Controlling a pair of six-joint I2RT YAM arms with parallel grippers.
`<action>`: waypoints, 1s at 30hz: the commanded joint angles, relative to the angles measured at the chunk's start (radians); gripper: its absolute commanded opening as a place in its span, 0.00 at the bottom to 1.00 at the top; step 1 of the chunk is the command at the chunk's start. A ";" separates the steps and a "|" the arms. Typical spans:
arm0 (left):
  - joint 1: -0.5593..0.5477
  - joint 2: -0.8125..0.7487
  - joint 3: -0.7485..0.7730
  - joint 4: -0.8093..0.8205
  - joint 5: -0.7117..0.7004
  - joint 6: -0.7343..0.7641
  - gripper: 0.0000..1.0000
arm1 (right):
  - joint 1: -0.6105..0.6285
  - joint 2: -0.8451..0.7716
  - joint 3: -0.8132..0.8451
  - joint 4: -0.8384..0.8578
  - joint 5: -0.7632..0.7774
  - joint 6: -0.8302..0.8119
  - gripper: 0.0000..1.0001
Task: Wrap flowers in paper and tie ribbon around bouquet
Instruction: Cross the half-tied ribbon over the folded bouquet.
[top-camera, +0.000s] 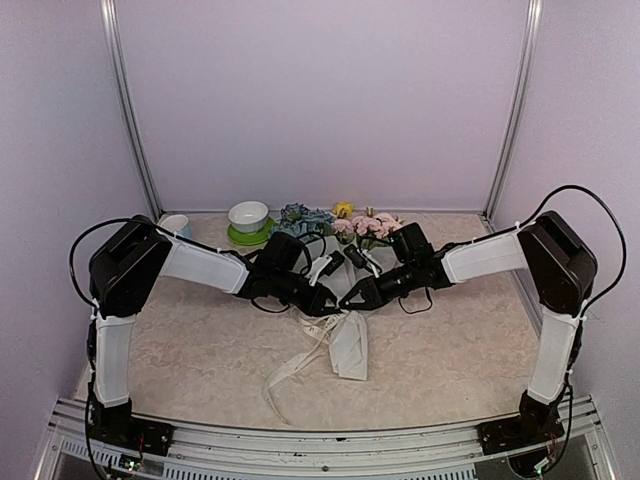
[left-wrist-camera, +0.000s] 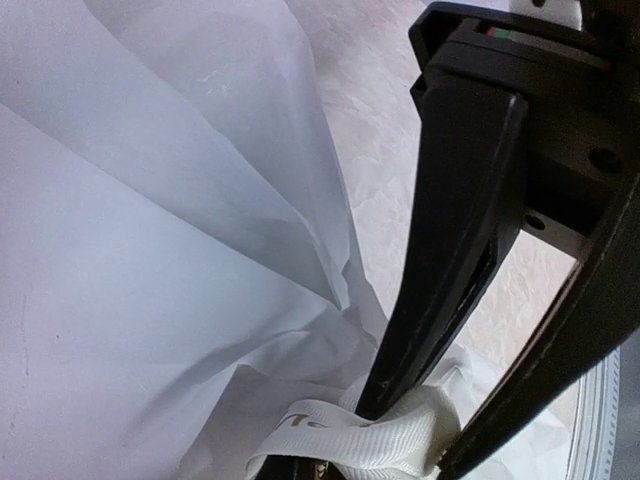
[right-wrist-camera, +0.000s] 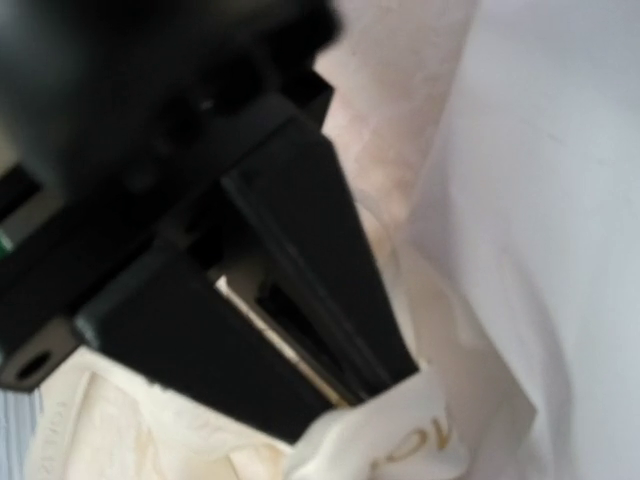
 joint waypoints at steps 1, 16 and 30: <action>0.001 -0.028 -0.023 0.049 0.040 -0.003 0.11 | 0.002 0.020 0.024 0.019 -0.008 0.001 0.12; -0.033 -0.092 -0.026 -0.119 -0.238 0.061 0.11 | -0.003 -0.086 -0.014 0.035 -0.089 0.011 0.20; -0.038 -0.084 -0.012 -0.102 -0.173 0.060 0.14 | -0.081 -0.100 -0.007 -0.081 0.133 0.005 0.10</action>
